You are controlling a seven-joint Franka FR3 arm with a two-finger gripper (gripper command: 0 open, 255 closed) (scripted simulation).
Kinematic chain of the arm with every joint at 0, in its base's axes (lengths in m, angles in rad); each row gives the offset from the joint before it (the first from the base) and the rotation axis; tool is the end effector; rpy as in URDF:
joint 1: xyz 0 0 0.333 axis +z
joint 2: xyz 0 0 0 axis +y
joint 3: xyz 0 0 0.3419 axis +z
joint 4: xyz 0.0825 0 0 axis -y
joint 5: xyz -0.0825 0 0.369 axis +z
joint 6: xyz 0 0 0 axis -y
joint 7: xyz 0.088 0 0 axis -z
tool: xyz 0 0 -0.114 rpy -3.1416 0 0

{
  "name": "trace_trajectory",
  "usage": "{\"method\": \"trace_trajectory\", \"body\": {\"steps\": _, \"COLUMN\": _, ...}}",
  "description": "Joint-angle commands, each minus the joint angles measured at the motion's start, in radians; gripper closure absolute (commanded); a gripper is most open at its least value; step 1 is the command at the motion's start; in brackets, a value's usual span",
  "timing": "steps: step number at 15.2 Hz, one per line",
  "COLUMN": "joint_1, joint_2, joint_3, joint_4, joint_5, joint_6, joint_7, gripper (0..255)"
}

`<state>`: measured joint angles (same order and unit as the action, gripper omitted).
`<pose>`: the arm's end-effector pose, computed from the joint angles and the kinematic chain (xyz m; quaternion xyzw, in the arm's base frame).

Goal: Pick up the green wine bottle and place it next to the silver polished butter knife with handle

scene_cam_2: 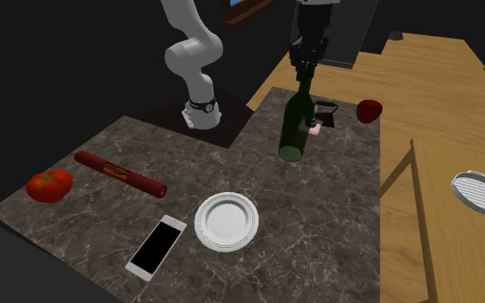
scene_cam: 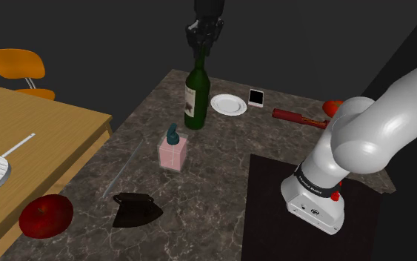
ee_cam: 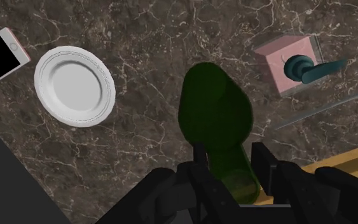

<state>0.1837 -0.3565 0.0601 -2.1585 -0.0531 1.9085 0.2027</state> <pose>0.4232 0.1045 0.5738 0.9976 0.0266 0.0594 0.0235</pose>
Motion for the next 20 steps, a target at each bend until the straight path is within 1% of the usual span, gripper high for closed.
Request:
{"method": "trace_trajectory", "body": {"steps": 1, "joint_1": 0.019, "joint_2": -0.001, "joint_3": 0.035, "joint_4": 0.003, "joint_5": 0.007, "joint_6": -0.007, "joint_7": 0.051, "gripper": 255}}
{"method": "trace_trajectory", "body": {"steps": 6, "joint_1": 0.063, "joint_2": 0.021, "joint_3": 0.123, "joint_4": 0.03, "joint_5": 0.022, "joint_6": -0.019, "joint_7": 0.175, "gripper": 255}}
{"method": "trace_trajectory", "body": {"steps": 10, "joint_1": 0.096, "joint_2": 0.058, "joint_3": 0.192, "joint_4": 0.072, "joint_5": 0.027, "joint_6": -0.03, "joint_7": 0.276, "gripper": 255}}
{"method": "trace_trajectory", "body": {"steps": 14, "joint_1": 0.128, "joint_2": 0.112, "joint_3": 0.261, "joint_4": 0.132, "joint_5": 0.022, "joint_6": -0.043, "joint_7": 0.38, "gripper": 255}}
{"method": "trace_trajectory", "body": {"steps": 18, "joint_1": 0.161, "joint_2": 0.186, "joint_3": 0.33, "joint_4": 0.213, "joint_5": 0.003, "joint_6": -0.06, "joint_7": 0.489, "gripper": 255}}
{"method": "trace_trajectory", "body": {"steps": 20, "joint_1": 0.162, "joint_2": 0.187, "joint_3": 0.33, "joint_4": 0.187, "joint_5": 0.002, "joint_6": -0.034, "joint_7": 0.491, "gripper": 255}}
